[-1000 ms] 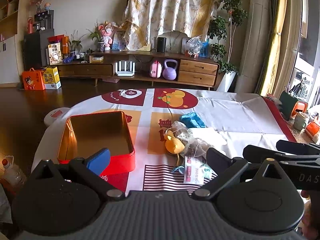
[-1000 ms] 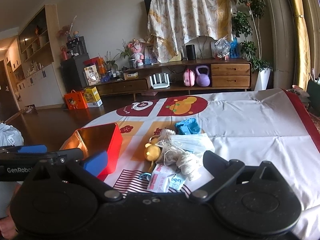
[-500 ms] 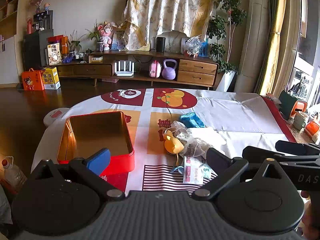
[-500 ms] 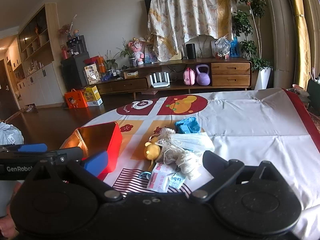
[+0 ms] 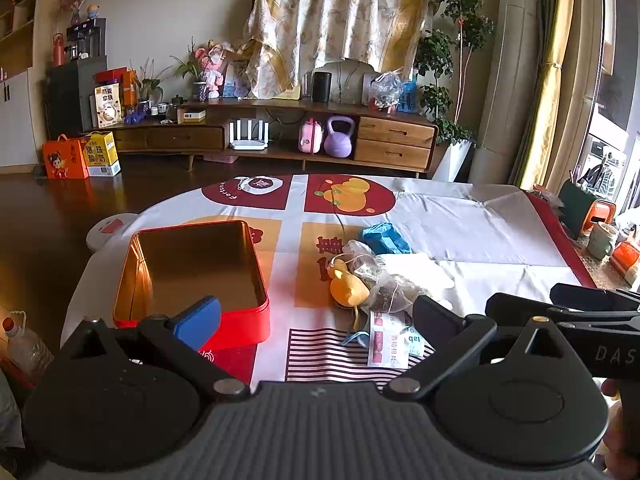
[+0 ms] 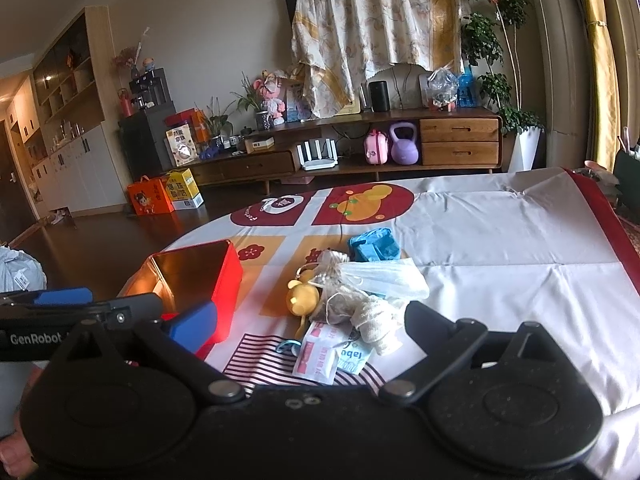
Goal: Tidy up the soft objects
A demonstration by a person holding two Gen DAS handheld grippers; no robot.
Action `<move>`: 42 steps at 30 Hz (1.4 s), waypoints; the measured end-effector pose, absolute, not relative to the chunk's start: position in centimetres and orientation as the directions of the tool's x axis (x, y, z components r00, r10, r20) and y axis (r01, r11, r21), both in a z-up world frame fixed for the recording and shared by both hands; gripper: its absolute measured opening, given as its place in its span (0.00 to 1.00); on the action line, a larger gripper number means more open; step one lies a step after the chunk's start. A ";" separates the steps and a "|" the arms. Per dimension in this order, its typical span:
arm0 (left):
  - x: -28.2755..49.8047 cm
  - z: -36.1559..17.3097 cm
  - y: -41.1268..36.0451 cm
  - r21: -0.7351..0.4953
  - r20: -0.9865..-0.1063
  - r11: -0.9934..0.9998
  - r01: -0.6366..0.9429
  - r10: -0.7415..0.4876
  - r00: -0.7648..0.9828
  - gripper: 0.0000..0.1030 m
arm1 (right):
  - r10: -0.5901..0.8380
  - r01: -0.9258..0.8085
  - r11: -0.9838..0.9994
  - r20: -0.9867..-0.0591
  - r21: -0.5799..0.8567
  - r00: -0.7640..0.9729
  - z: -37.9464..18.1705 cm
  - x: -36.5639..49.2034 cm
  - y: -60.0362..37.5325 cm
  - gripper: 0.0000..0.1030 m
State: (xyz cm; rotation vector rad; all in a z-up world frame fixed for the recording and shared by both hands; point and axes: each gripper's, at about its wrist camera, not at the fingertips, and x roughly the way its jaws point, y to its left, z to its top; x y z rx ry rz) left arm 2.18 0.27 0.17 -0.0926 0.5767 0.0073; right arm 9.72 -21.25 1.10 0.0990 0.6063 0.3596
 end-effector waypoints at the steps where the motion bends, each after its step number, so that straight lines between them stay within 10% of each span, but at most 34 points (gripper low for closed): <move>1: 2.3 0.2 0.2 -0.086 -0.545 0.996 -0.032 -0.020 0.838 1.00 | 0.361 -0.304 0.932 -0.540 0.197 0.760 1.1 9.7 -21.2 0.95; 42: 14.6 -10.5 -5.5 -0.051 -0.703 0.986 0.161 -0.149 0.695 0.99 | 0.316 -0.380 0.921 -0.730 0.083 0.606 -6.8 23.1 -22.6 0.81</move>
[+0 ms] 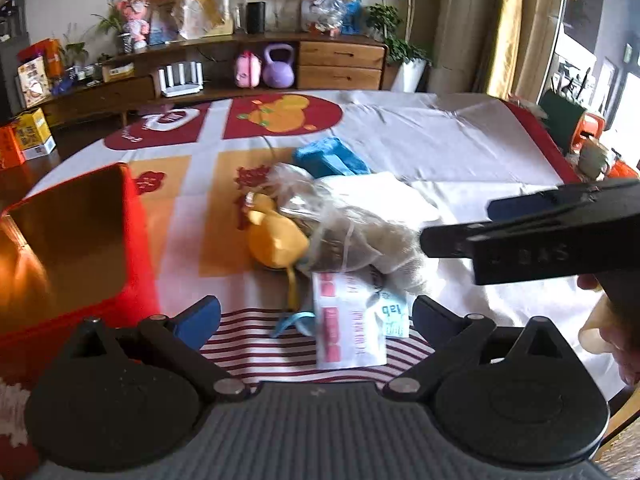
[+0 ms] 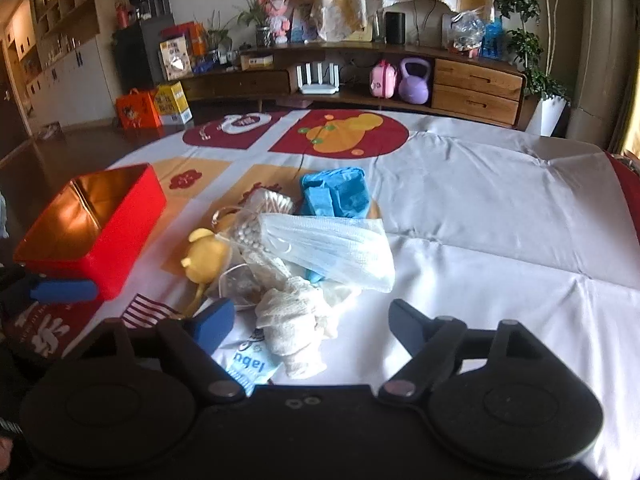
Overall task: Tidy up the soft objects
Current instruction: 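Reach the right tool to the white mesh cloth while the left tool reaches the printed paper packet, then close the right tool on the mesh cloth while the left tool grasps the paper packet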
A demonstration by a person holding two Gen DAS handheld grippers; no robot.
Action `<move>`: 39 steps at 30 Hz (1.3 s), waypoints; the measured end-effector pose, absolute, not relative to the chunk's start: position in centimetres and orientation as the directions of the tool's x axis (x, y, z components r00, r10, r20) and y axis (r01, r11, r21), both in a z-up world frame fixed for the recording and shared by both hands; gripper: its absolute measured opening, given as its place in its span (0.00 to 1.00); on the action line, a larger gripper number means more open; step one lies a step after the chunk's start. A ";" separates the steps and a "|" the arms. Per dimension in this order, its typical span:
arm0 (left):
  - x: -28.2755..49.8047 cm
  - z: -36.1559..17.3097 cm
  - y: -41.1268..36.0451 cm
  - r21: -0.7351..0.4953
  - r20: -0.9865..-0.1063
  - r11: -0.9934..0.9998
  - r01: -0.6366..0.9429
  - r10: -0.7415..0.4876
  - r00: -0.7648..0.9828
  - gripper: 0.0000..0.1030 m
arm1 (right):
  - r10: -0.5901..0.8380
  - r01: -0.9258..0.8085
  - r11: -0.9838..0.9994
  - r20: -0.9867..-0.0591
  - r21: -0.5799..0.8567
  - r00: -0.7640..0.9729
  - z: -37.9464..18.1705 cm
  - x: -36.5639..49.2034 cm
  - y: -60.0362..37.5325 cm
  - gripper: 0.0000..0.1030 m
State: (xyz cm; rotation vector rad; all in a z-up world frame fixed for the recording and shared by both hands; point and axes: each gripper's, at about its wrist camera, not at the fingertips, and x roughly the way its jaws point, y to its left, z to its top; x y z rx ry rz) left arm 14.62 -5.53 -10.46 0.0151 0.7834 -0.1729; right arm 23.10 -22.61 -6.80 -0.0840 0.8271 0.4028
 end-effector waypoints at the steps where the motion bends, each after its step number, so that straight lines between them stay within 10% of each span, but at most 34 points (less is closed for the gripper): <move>1: 14.9 -10.8 -5.9 -0.046 -0.705 0.985 0.167 -0.151 0.693 0.99 | 0.319 -0.386 0.919 -0.733 0.083 0.601 -7.0 23.3 -22.5 0.80; 27: 17.7 -14.7 -8.4 -0.027 -0.752 0.980 0.197 -0.150 0.642 0.48 | 0.356 -0.412 0.899 -0.793 0.148 0.493 -10.6 25.8 -21.3 0.39; 39: 16.9 -13.4 -7.1 -0.039 -0.745 0.984 0.174 -0.144 0.651 0.48 | 0.371 -0.367 0.911 -0.764 0.188 0.528 -8.8 24.3 -23.1 0.36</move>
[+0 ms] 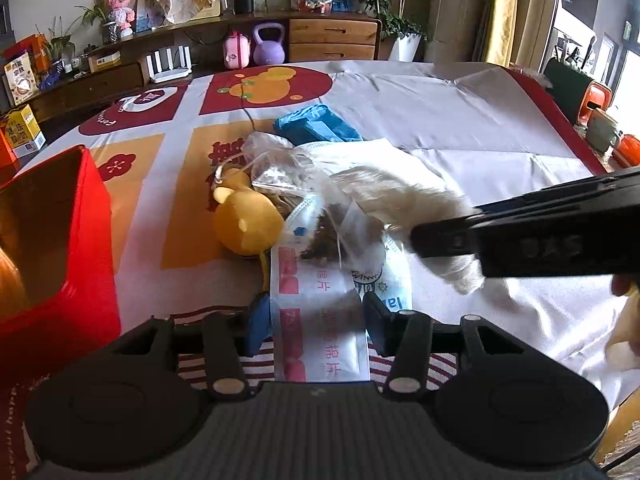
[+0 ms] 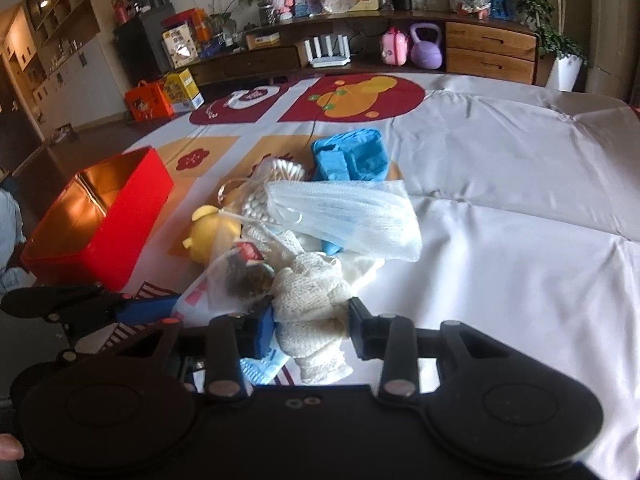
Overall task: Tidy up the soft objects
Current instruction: 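Close the right tool on the mesh cloth while the left tool grasps the paper packet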
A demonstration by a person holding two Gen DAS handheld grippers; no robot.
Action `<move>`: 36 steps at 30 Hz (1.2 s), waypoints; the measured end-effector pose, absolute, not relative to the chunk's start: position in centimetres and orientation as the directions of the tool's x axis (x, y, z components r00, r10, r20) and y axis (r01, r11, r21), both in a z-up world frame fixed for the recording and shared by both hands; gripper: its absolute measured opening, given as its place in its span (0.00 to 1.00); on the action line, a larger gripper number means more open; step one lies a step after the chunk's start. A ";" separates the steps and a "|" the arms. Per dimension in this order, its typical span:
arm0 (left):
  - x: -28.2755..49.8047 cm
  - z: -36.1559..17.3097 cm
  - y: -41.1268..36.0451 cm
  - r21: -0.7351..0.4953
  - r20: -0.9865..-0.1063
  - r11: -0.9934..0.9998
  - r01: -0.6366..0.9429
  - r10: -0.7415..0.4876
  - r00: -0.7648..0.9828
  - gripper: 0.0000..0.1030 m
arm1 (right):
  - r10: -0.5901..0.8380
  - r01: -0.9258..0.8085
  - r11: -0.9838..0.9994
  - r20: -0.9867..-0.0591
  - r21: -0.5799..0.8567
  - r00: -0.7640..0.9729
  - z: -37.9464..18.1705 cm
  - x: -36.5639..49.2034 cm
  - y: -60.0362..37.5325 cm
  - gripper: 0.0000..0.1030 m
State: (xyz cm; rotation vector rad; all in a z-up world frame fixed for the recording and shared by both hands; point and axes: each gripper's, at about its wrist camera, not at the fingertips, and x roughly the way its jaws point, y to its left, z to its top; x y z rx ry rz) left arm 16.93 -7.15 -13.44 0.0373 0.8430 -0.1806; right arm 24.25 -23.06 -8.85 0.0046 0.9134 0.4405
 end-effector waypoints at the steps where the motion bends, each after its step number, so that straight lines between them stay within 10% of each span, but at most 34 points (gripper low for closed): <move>1: 16.8 -13.2 -7.0 -0.042 -0.744 0.984 0.171 -0.145 0.652 0.48 | 0.372 -0.364 0.912 -0.758 0.191 0.535 -8.5 24.0 -23.2 0.36; 36: 14.4 -2.6 6.4 -0.112 -0.650 0.993 -0.042 -0.041 0.759 0.48 | 0.402 -0.475 0.874 -0.706 0.106 0.583 -0.2 22.0 -12.9 0.36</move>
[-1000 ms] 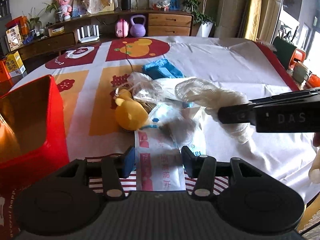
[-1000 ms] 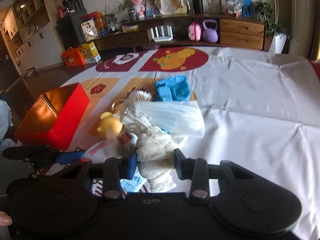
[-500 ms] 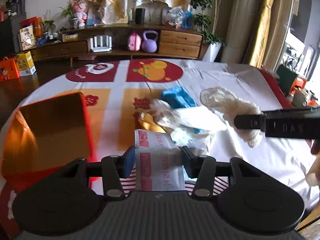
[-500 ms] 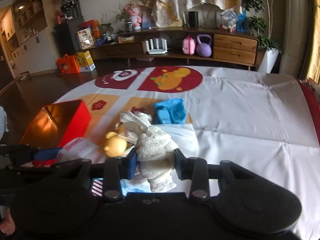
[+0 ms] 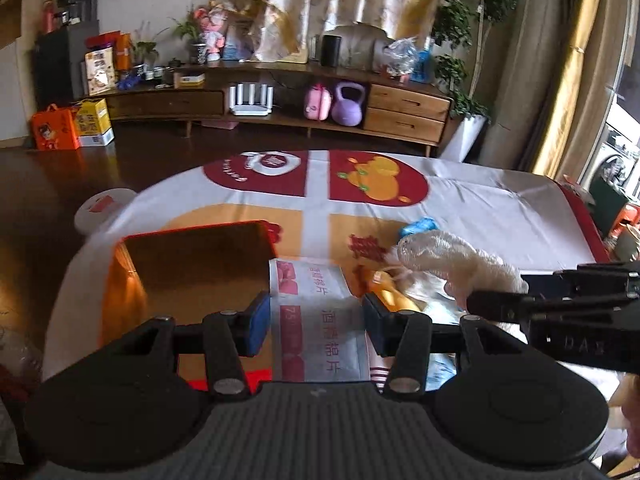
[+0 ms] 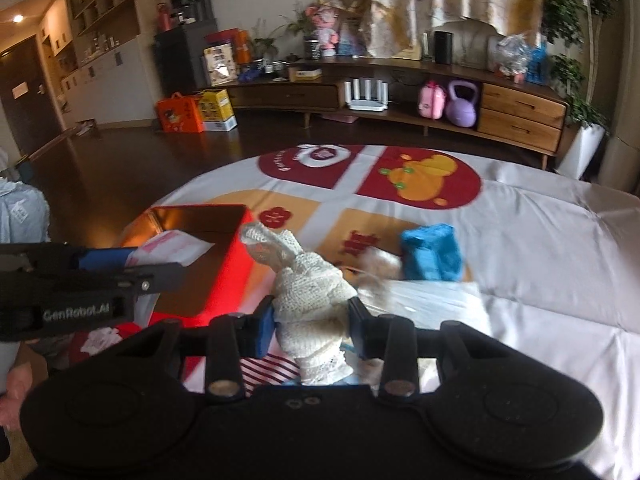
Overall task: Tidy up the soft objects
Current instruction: 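Close the right tool on the mesh cloth while the left tool grasps the paper packet, then carry both held items into the red box and open both tools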
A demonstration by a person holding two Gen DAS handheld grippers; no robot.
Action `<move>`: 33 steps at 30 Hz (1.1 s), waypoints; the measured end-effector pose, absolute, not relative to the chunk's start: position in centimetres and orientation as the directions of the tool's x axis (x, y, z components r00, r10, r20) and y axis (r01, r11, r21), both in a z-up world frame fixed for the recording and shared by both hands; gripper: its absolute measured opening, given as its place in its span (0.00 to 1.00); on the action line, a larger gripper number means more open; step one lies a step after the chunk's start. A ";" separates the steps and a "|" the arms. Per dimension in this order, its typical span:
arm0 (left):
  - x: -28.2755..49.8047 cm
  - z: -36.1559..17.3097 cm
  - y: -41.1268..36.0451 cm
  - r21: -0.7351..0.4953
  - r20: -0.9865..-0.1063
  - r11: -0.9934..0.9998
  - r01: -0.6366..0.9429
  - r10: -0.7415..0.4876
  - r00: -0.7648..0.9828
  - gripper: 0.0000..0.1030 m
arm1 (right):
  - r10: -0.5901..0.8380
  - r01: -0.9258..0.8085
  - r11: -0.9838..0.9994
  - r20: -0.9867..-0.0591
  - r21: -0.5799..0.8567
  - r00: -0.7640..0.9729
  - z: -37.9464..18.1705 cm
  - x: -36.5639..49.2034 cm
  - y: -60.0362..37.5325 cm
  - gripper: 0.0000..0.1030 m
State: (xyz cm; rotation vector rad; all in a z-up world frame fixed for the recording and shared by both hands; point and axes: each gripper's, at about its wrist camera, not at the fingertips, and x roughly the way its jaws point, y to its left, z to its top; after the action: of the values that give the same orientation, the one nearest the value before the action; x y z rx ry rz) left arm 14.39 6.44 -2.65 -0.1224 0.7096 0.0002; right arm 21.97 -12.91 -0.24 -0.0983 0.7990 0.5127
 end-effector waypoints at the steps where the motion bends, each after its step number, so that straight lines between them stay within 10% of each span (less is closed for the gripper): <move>1: 14.5 -2.5 7.2 -0.117 -0.651 0.992 -0.051 -0.038 0.758 0.48 | 0.406 -0.481 0.870 -0.707 0.106 0.579 -0.2 22.0 -12.3 0.36; 33: 24.7 -8.5 20.6 -0.095 -0.772 0.979 -0.183 0.043 0.634 0.48 | 0.414 -0.742 0.671 -0.830 0.000 0.374 -6.7 25.4 6.8 0.37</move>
State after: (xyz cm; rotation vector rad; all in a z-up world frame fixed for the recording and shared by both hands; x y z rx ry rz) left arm 24.74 20.61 -8.47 -0.1706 0.8760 0.1301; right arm 25.39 6.77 -6.67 -0.4080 0.9196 0.7663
